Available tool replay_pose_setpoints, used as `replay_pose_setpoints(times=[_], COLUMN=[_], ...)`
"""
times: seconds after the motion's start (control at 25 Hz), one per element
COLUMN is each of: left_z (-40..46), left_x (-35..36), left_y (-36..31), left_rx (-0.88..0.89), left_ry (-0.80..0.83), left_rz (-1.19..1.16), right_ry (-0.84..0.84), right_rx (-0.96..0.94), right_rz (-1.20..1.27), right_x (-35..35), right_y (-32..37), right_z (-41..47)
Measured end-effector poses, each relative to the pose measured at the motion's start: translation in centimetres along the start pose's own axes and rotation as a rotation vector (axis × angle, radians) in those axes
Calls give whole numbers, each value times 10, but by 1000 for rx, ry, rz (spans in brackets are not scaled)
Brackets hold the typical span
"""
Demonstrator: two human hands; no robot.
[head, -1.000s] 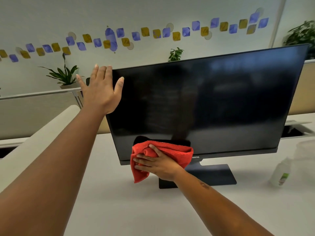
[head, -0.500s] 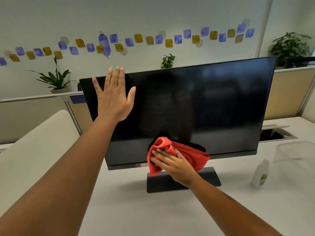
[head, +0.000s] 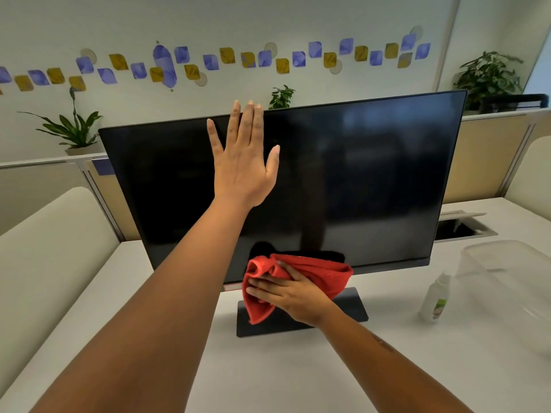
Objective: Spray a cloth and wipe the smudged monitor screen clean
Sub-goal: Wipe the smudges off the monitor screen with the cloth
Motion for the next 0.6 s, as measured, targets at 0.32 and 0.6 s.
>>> replay_pose_setpoints(times=[0.32,0.6], left_z=[-1,1], left_x=[-2,-6], left_y=[0,-5], left_rx=[-31,-76], left_ry=[6,1], left_rz=[-23,-50], right_ry=[-22,-261], right_rx=[111,400], right_rz=[69,140], right_x=[-2,-41], right_y=[-46,-86], right_z=[-77,-114])
Point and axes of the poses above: each hand's wrist, its own z-axis towards the middle knuckle, its own x-axis out of the palm, y = z × x, the point moved 6 cm from there along z, towards the middle knuckle, and after that the axes turned 8 degrees about z, right-handed, at the moved point
